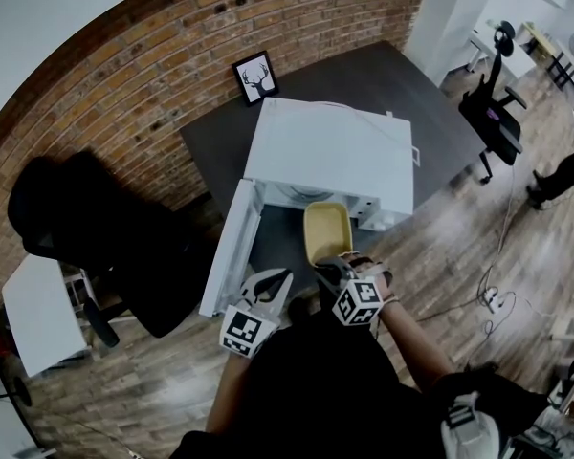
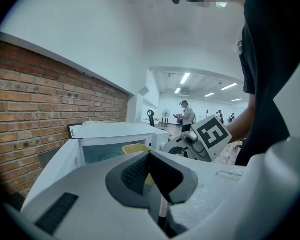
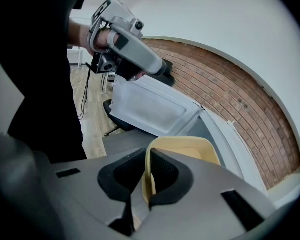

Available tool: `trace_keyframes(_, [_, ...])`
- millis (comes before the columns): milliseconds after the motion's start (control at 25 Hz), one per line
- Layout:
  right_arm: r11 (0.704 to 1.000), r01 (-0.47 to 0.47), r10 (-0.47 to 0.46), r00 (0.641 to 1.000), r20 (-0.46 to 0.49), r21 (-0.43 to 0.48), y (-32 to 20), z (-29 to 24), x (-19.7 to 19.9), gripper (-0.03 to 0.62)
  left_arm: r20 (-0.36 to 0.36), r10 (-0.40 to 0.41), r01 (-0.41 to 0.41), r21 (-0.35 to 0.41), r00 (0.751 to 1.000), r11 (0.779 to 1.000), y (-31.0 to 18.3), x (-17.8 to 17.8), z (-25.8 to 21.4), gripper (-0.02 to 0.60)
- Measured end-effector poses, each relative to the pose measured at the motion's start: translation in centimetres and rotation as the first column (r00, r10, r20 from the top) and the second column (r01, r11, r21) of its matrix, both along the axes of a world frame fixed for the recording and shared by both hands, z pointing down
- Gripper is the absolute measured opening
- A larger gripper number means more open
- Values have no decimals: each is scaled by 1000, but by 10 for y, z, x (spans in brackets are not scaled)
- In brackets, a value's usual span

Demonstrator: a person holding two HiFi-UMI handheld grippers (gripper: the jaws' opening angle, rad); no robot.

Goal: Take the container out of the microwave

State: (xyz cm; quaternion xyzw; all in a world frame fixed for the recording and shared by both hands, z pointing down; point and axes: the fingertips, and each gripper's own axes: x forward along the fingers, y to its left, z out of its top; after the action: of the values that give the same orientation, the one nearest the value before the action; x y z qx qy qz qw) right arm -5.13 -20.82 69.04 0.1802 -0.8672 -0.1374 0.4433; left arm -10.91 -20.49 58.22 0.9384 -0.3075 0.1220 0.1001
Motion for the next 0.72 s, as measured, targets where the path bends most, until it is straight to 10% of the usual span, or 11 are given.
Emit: trace_keyframes(720, [1000, 19, -19, 1000, -8, -5, 4, -12, 5, 25, 7, 26, -26, 8, 1000, 1000, 5, 8, 5, 3])
